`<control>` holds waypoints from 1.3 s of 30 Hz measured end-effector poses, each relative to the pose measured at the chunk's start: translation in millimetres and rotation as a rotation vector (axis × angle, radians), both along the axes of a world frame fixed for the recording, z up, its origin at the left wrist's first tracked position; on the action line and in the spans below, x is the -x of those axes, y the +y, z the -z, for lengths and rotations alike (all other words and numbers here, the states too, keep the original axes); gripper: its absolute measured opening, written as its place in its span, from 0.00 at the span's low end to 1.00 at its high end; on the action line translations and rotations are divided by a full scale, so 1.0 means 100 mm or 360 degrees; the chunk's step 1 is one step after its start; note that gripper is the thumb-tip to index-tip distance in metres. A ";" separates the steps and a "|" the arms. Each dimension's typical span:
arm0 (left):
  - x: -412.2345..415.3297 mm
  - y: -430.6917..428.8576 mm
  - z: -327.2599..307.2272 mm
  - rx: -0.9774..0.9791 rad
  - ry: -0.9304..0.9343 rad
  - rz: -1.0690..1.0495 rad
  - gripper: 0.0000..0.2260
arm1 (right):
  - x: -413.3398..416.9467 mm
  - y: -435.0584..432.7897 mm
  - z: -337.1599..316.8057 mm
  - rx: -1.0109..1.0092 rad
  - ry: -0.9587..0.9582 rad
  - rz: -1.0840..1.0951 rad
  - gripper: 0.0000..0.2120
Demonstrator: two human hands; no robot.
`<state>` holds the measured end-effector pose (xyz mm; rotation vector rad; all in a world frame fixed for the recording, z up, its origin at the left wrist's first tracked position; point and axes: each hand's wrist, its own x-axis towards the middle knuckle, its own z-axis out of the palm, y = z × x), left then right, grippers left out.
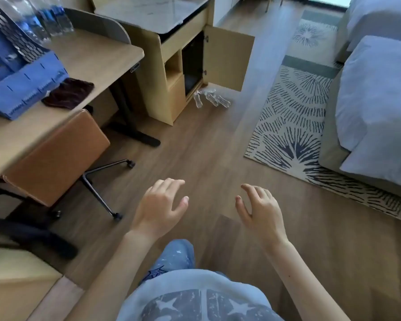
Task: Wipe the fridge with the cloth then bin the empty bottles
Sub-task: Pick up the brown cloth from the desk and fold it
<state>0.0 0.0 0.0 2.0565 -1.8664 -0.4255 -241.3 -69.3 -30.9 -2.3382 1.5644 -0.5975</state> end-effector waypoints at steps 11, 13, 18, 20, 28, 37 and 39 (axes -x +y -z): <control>-0.94 -1.03 0.15 0.0076 -0.0036 -0.0229 0.26 | -1.03 -1.30 0.12 0.0001 -0.0068 -0.0140 0.18; -1.21 -1.26 0.23 0.0050 -0.0037 -0.0278 0.25 | -1.30 -1.60 0.16 -0.0011 -0.0075 -0.0155 0.18; -1.97 -1.85 0.14 0.0078 -0.0024 -0.0377 0.25 | -2.07 -2.40 0.09 0.0007 -0.0091 -0.0277 0.15; -2.28 -2.06 0.02 0.0126 -0.0039 -0.0420 0.24 | -2.42 -2.70 -0.01 0.0037 -0.0113 -0.0341 0.15; -3.16 -2.50 -0.17 0.0199 -0.0062 -0.0731 0.24 | -3.69 -3.56 -0.31 0.0079 -0.0134 -0.0709 0.16; -3.71 -2.85 0.22 0.0029 -0.0010 -0.1249 0.19 | -4.88 -4.37 -0.06 -0.0070 -0.0007 -0.1183 0.14; -3.86 -2.98 0.24 0.0020 -0.0008 -0.1372 0.17 | -5.18 -4.61 -0.07 -0.0104 0.0022 -0.1306 0.15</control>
